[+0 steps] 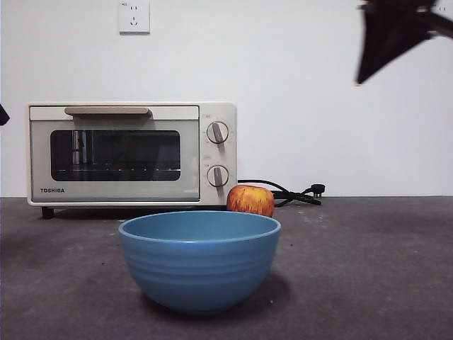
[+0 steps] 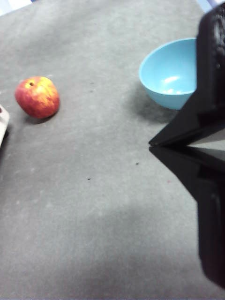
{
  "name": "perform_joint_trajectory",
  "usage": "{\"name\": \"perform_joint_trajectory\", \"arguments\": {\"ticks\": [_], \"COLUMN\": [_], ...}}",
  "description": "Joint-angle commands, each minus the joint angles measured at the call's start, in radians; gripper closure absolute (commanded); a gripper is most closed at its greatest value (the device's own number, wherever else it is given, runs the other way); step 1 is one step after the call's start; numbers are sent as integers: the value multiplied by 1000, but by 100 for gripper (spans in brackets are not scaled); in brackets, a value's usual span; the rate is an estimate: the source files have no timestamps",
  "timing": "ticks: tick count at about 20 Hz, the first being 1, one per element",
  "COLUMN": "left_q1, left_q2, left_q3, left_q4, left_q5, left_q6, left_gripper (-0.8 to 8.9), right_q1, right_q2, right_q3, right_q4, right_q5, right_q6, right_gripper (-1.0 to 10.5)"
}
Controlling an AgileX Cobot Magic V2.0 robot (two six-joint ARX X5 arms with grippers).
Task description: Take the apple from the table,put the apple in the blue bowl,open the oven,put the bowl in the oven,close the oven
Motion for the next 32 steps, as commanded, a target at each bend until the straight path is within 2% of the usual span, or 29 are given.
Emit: {"name": "perform_joint_trajectory", "arguments": {"ticks": [1, 7, 9, 11, 14, 16, 17, 21, 26, 32], "left_q1": [-2, -2, -2, -2, -2, -2, -2, -2, -2, -2], "left_q2": [0, 0, 0, 0, 0, 0, 0, 1, 2, 3], "left_q3": [5, 5, 5, 5, 5, 5, 5, 5, 5, 5], "left_q4": [-18, -43, -43, -43, -43, -43, -43, -43, -43, -44], "left_q5": [3, -4, -4, -5, -5, -5, -5, -5, -52, -56], "left_q6": [46, 66, 68, 69, 70, 70, 70, 70, 70, 70], "left_gripper": [817, 817, 817, 817, 817, 817, 817, 817, 818, 818], "right_q1": [57, 139, 159, 180, 196, 201, 201, 201, 201, 201], "right_q2": [102, 342, 415, 480, 546, 585, 605, 665, 721, 790], "right_q3": [116, 389, 466, 524, 550, 550, 550, 550, 550, 550], "right_q4": [-41, -134, -167, -188, -179, -169, -157, -94, -35, 0], "right_q5": [44, 77, 158, 239, 234, 230, 230, 188, 174, 158], "right_q6": [-12, -31, -55, -64, -60, -58, -54, -25, -17, -7], "right_gripper": [946, 945, 935, 808, 561, 334, 277, 280, 280, 281]}}
